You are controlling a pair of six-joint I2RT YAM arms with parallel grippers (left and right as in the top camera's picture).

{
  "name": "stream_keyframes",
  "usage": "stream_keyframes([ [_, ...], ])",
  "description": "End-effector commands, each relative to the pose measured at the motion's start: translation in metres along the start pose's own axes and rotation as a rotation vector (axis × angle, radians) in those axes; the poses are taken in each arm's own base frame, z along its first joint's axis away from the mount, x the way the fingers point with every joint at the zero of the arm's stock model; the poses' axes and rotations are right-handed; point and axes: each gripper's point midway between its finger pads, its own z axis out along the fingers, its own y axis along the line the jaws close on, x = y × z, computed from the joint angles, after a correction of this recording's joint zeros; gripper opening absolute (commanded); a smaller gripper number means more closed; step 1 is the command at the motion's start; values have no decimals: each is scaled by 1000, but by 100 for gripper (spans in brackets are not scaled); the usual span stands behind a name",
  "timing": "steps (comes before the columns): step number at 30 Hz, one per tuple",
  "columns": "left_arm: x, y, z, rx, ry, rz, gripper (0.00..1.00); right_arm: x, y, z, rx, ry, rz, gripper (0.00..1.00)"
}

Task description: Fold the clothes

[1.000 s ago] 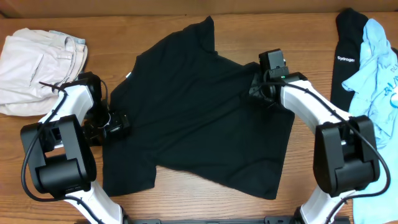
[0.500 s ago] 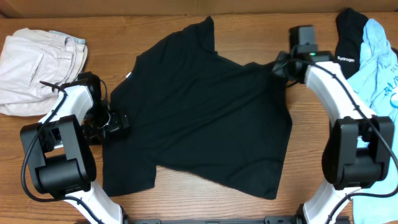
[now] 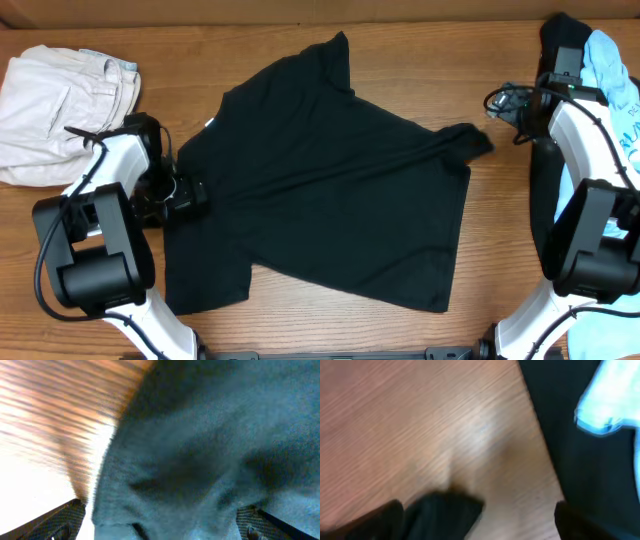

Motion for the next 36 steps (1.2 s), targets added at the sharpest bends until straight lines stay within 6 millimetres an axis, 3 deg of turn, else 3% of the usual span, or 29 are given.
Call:
stream_keyframes([
  [1,-47,5,-71,-35,-142,8,100,-38,32,-92,-153,-107,-14,100],
  [2,-53,1,-96,-19,-182,12,100,-40,39,-124,-202,-122,-18,100],
  [5,-55,-14,-167,36,-296,36,100,-28,50,-190,-302,-145,-40,100],
  [8,-34,-24,-216,64,-384,12,100,7,48,-242,-326,-141,-58,100],
  [11,-7,-25,-236,80,-416,-33,100,52,39,-265,-272,-75,-51,100],
  [14,20,-21,-234,71,-409,-65,100,93,30,-269,-188,1,-36,100],
  [15,37,-18,-221,72,-389,-92,100,120,27,-265,-141,56,-29,100],
  [17,59,-13,-191,80,-347,-159,100,152,25,-256,-100,122,-15,100],
  [20,81,-6,-151,77,-293,-267,100,185,21,-238,-52,194,13,100],
  [21,94,-2,-126,69,-254,-332,96,200,17,-225,-21,230,18,100],
  [26,121,6,-58,34,-140,-503,90,253,3,-173,53,379,-26,100],
  [29,129,1,-30,69,-105,-519,86,279,0,-151,46,453,-32,100],
  [32,140,-6,-7,110,-62,-518,59,304,-5,-132,37,514,-38,100],
  [36,155,-4,15,103,-22,-520,56,318,-7,-117,26,538,-38,100],
])
